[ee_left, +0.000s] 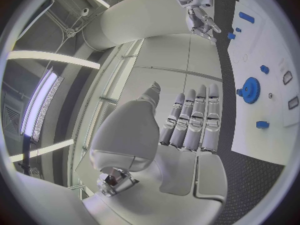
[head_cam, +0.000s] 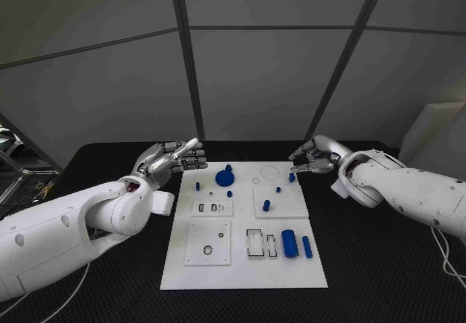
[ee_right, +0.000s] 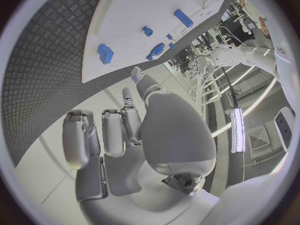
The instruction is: Assemble the parts on the task board
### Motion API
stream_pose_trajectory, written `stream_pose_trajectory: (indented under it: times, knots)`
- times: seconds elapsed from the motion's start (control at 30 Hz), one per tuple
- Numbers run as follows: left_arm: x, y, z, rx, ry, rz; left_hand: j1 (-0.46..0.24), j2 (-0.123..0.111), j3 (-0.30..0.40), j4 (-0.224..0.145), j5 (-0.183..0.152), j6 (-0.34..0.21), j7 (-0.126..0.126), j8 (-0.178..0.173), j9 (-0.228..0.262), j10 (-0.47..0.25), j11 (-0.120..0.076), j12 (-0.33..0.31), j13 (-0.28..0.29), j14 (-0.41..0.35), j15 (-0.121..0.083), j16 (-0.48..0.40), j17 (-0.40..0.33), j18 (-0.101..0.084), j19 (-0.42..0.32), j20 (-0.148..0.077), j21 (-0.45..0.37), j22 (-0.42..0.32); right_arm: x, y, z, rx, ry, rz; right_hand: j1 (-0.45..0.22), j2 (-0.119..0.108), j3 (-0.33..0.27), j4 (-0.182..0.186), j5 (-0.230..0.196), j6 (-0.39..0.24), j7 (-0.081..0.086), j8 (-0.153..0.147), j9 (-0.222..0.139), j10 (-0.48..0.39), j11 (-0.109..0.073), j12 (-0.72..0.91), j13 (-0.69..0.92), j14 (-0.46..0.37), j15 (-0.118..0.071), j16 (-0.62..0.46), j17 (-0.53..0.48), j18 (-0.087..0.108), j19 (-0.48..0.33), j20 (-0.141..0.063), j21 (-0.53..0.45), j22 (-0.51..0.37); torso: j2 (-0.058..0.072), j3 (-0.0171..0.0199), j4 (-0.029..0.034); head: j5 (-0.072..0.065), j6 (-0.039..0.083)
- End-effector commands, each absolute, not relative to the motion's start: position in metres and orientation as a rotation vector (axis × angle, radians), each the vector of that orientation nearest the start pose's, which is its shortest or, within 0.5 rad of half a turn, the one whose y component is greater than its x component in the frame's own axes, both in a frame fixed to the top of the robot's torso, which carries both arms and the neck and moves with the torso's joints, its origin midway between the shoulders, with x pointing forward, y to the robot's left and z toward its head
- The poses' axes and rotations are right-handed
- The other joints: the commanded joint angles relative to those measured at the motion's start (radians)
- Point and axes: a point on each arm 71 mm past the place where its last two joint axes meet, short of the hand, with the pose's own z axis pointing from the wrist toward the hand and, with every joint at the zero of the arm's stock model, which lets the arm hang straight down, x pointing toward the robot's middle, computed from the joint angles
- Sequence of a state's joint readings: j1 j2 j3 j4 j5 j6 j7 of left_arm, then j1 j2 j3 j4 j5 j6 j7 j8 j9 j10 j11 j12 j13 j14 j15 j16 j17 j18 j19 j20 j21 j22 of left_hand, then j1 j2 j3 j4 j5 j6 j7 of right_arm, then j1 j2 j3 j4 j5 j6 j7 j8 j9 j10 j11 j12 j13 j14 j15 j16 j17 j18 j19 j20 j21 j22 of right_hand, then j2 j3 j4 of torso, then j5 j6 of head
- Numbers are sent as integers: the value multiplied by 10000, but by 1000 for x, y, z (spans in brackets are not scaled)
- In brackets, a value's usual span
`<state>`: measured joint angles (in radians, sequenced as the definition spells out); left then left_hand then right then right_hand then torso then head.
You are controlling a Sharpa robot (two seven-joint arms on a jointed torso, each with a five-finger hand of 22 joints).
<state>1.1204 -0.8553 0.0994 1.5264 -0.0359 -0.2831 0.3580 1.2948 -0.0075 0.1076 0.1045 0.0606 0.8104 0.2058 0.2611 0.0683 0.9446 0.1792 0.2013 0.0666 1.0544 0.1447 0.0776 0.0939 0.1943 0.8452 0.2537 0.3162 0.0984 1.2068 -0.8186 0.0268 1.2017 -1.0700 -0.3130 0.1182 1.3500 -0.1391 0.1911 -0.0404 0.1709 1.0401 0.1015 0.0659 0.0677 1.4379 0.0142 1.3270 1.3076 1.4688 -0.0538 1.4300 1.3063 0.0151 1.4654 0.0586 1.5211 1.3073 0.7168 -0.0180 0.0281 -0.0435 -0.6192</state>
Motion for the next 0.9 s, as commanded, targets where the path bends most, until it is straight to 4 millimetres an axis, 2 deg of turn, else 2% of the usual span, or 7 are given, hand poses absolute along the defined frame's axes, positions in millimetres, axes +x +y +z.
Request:
stream_pose_trajectory:
  times: [0.03,0.1,0.37,0.57,0.9]
  knots:
    - [493,214,-166,-11212,13780,-16176,32,104,-14,-64,-41,65,169,-57,11,89,-7,-16,13,54,-18,34,17,-107,53,-27,22,-17,545,-289,-173,2270,16199,7547,-3,-66,3,-76,32,-116,39,-53,-20,59,56,4,308,478,4,75,87,57,520,-15,35,1765,-2,-20,17,-36,-29]
    - [493,214,-166,-11215,13782,-16175,33,104,-15,-65,-41,66,168,-57,11,90,-8,-16,13,53,-18,32,17,-107,53,-27,23,-18,546,-290,-175,2213,16306,7417,-19,-73,-6,-101,32,-164,59,-55,-25,61,77,4,309,485,21,88,114,53,529,-2,42,1779,-6,-31,27,-51,-49]
    - [493,213,-167,-11216,13785,-16190,39,101,-18,-78,-42,68,165,-64,10,92,-7,-23,11,32,-13,10,12,-112,55,-27,21,-22,549,-294,-184,2078,16724,7028,-42,-89,-34,-227,32,-421,118,-61,-38,13,134,-70,243,490,75,97,144,58,521,52,30,1763,0,-36,56,-92,-102]
    - [494,213,-167,-11220,13774,-16175,43,101,-20,-87,-42,68,165,-69,9,91,-6,-30,9,15,-8,-6,9,-115,54,-27,19,-25,550,-296,-187,2036,16929,6893,-53,-82,-43,-272,39,-532,138,-61,-39,-9,153,-98,219,490,93,98,153,63,508,72,16,1741,-20,-41,39,-85,-146]
    - [494,213,-167,-11224,13770,-16166,43,101,-20,-87,-42,68,165,-69,9,91,-6,-30,9,15,-8,-6,9,-115,54,-27,19,-25,550,-297,-193,1993,17206,6749,-81,-72,-54,-285,47,-586,148,-56,-37,-9,164,-93,225,500,103,123,204,57,526,83,31,1771,-21,-38,29,-88,-146]
